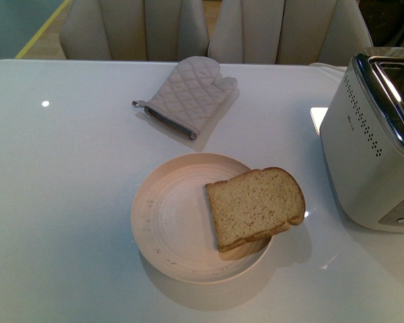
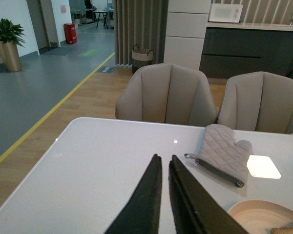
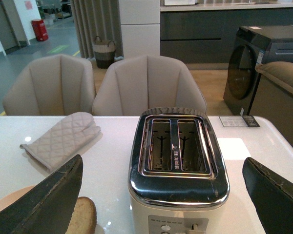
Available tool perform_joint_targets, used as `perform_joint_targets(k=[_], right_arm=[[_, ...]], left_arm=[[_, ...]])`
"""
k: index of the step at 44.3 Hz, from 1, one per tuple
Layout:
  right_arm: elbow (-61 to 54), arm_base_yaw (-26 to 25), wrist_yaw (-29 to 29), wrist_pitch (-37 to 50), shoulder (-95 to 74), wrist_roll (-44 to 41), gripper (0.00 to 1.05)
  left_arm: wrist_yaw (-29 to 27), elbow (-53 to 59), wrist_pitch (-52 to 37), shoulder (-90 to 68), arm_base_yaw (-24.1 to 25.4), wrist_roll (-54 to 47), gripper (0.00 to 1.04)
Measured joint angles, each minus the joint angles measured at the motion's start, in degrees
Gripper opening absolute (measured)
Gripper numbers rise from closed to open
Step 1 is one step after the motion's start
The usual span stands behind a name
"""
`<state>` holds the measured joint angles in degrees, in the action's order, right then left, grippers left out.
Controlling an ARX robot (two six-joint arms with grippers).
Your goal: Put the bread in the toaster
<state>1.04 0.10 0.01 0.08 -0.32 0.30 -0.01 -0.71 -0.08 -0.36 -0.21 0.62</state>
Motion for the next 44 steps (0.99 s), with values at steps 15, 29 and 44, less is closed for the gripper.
perform_joint_targets(k=[15,29,44], right_arm=[[9.2,15.8,30.0,-18.1,-20.2,7.8,0.96],[19.2,17.5,18.0,-11.8,-43.3,25.0,0.96],[27.6,19.9,3.2,0.3,-74.5,46.9,0.96]], left_arm=[[0.0,0.0,0.0,0.1,0.0,0.0,0.59],[0.0,0.0,0.0,0.1,0.0,-0.2,0.99],[0.0,0.0,0.0,0.1,0.0,-0.1,0.98]])
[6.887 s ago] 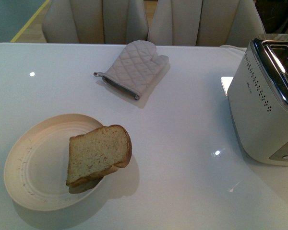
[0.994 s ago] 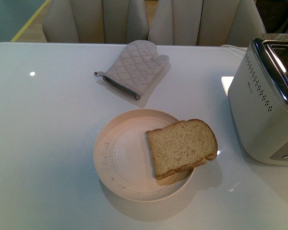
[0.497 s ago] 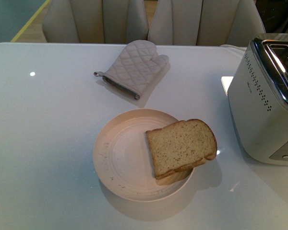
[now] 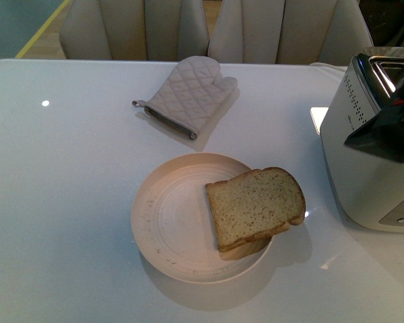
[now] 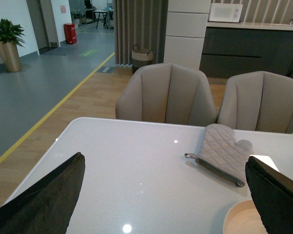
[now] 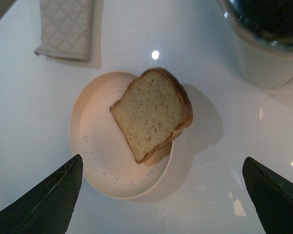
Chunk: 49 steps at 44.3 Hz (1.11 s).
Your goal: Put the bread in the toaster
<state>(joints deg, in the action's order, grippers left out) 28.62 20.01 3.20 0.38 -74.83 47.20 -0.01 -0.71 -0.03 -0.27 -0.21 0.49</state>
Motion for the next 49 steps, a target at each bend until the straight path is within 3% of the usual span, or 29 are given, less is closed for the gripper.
perform_joint_targets(k=[28,49], right_arm=[[0.6,-2.1,-6.1,26.8,-34.4,0.2,0.96],[9.2,-2.4,-8.8,33.0,-46.8,-0.1,0.96]], left_arm=[[0.0,0.0,0.0,0.0,0.0,0.0,0.98],[0.0,0.0,0.0,0.0,0.0,0.0,0.98]])
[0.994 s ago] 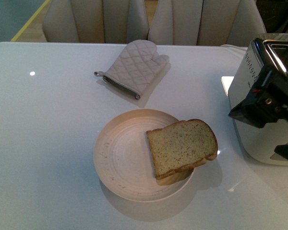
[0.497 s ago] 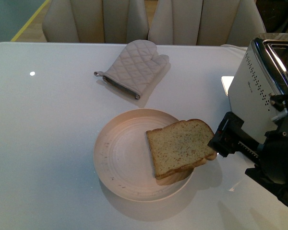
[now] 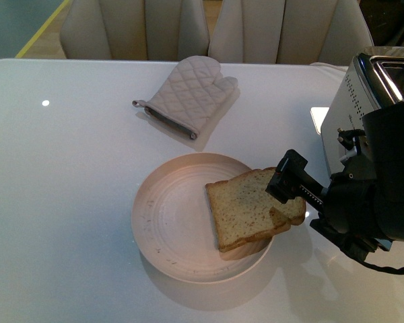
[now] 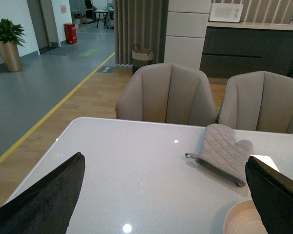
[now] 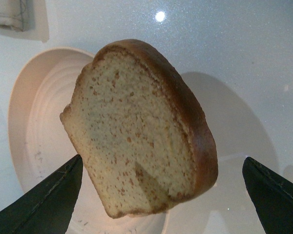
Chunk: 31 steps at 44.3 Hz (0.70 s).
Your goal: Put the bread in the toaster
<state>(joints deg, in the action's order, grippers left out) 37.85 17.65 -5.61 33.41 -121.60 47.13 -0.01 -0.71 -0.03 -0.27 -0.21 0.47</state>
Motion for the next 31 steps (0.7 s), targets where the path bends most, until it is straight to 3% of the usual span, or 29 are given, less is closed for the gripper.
perform_joint_targets(k=[9,31], right_arm=[[3.0,1.0,0.2,0.3,-3.5,1.0,0.93],[2.8,2.9,1.6,2.9,-3.3,2.7,0.23]], left_arm=[[0.0,0.0,0.0,0.0,0.0,0.0,0.98],[0.0,0.0,0.0,0.0,0.0,0.0,0.98]])
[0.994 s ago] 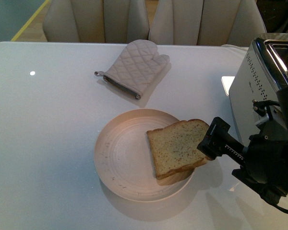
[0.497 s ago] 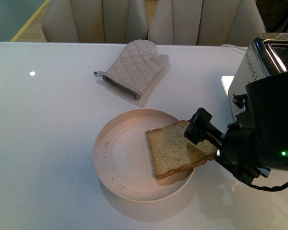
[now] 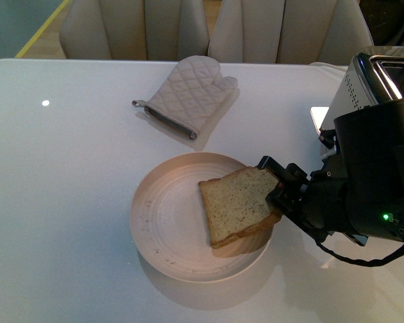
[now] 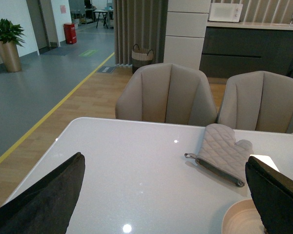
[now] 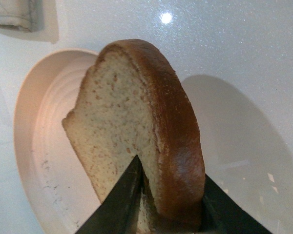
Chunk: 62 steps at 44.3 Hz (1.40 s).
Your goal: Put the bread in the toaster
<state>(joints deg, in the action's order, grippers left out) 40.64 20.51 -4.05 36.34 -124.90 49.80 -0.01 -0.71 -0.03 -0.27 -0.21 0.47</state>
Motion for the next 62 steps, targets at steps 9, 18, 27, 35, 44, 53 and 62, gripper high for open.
perform_joint_targets(k=[9,18,27,35,44,53,62], right_arm=[[-2.4,-0.2,0.9,0.8,8.0,-1.8,0.03],[-2.5,-3.4,6.7,-5.5,26.8,-10.8,0.03],[6.6,-9.2,18.6,-17.4,43.2,-32.6,0.03],[10.4,-11.5,19.3,-21.8,41.6,-43.8,0.03],[10.7,-12.7,22.2,-23.4,38.2,-47.6,0.03],[10.8,-13.5,24.4,-25.9,37.2,-47.9,0.03],[10.8,-13.4,24.8,-27.7,35.9,-47.7,0.03]], left_arm=[[0.0,0.0,0.0,0.0,0.0,0.0,0.98],[0.0,0.0,0.0,0.0,0.0,0.0,0.98],[0.0,0.0,0.0,0.0,0.0,0.0,0.98],[0.0,0.0,0.0,0.0,0.0,0.0,0.98],[0.0,0.0,0.0,0.0,0.0,0.0,0.98],[0.0,0.0,0.0,0.0,0.0,0.0,0.98],[0.0,0.0,0.0,0.0,0.0,0.0,0.98]])
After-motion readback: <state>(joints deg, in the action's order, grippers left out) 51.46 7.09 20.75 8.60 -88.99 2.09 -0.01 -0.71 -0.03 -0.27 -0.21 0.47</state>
